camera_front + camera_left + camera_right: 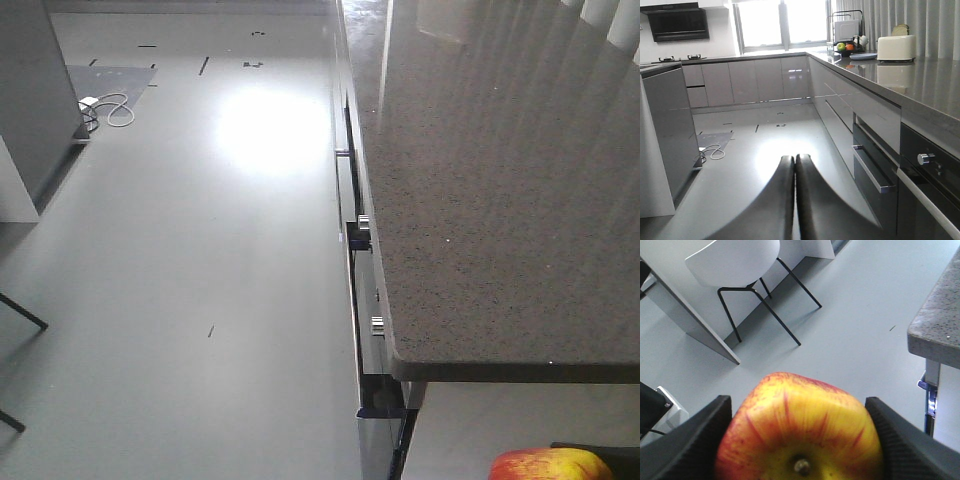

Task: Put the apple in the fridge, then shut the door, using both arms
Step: 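Drive away from the counter holding the apple in the right gripper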

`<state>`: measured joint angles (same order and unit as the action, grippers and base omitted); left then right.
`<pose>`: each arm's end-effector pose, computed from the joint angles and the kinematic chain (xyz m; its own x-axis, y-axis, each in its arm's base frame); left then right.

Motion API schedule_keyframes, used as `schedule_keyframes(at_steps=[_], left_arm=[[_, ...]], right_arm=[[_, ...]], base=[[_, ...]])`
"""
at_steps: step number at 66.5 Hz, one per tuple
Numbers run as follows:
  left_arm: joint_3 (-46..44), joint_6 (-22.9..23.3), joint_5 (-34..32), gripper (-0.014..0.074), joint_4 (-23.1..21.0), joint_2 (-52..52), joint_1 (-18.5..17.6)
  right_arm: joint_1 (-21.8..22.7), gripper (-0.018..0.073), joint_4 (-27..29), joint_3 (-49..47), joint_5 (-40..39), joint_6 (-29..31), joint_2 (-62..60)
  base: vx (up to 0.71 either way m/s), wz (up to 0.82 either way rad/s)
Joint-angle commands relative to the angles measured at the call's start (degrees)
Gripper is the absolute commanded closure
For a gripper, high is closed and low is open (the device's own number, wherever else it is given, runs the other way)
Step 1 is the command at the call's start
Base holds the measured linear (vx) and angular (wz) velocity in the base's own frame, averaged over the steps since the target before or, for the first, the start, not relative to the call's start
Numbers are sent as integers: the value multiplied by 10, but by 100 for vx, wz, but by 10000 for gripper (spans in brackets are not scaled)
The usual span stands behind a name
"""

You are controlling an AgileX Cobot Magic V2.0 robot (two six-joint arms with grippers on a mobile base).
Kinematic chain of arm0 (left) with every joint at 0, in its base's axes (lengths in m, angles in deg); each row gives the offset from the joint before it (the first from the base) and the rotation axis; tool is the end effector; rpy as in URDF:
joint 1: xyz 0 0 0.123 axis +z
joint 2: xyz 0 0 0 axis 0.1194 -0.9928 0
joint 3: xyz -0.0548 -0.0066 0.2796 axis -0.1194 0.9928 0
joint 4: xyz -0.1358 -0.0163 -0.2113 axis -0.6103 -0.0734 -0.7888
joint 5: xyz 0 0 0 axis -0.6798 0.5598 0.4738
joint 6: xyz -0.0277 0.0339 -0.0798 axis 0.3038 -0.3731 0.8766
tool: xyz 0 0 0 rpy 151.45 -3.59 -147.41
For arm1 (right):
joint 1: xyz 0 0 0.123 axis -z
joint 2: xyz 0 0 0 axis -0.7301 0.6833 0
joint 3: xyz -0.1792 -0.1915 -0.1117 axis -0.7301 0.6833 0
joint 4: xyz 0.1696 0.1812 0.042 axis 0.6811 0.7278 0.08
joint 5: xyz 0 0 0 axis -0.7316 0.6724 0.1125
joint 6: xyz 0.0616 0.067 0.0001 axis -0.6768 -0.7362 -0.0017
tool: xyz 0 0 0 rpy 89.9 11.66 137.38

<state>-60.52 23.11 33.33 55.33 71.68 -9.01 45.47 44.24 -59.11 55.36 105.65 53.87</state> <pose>0.0565 -0.0019 0.2035 0.0482 -0.0146 -0.9987 0.0361 0.9993 -0.0129 0.0504 0.0622 0.2921 -0.5890 -0.0436 -0.8069 -0.5717 0.7282 0.3780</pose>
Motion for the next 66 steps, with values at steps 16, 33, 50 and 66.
schedule_keyframes(at_steps=[16,33,50,66], left_arm=[[-10,6,-38,603,-2,9,-4],[-10,6,-38,603,-2,9,-4],[-10,6,-38,603,-2,9,-4],[-10,6,-38,603,-2,9,-4]], right_arm=[[2,410,35,-13,-20,5,4],[2,410,35,-13,-20,5,4],[2,410,35,-13,-20,5,4],[2,410,35,-13,-20,5,4]], base=[[-4,19],[-5,36],[-7,50],[-8,53]])
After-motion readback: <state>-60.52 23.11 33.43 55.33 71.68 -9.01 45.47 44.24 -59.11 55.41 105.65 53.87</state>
